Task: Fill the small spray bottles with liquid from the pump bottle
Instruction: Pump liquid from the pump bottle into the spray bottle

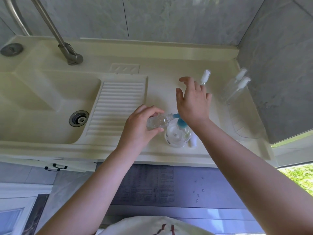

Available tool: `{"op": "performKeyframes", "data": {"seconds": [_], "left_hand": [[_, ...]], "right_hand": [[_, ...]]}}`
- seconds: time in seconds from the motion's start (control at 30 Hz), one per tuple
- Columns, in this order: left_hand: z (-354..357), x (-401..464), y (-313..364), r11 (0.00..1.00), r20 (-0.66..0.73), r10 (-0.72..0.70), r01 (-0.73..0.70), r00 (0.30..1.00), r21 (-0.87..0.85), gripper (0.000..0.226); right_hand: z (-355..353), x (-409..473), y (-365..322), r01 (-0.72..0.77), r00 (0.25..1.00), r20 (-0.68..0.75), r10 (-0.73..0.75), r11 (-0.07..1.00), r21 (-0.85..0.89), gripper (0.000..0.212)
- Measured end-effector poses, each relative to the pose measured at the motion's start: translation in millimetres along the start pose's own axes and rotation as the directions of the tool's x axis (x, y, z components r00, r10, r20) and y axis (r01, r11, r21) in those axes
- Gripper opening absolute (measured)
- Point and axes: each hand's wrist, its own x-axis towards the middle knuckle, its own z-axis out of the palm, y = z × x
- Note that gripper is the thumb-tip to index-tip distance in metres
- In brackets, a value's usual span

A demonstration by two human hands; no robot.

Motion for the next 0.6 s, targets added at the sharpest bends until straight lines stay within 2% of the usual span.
{"op": "performKeyframes", "data": {"seconds": [0.17, 0.6], "left_hand": [[2.7, -0.3, -1.2, 1.000, 0.006, 0.004, -0.004, 1.000, 0.004, 0.048], [3.9, -0.6, 0.2, 0.999, 0.003, 0.004, -0.004, 1.000, -0.037, 0.048]], "right_hand": [[7.0, -4.3, 2.5, 0.010, 0.999, 0.040, -0.008, 0.999, -0.047, 0.034], [0.3, 0.0, -0.2, 0.004, 0.999, 0.032, -0.002, 0.998, -0.056, 0.035]]}}
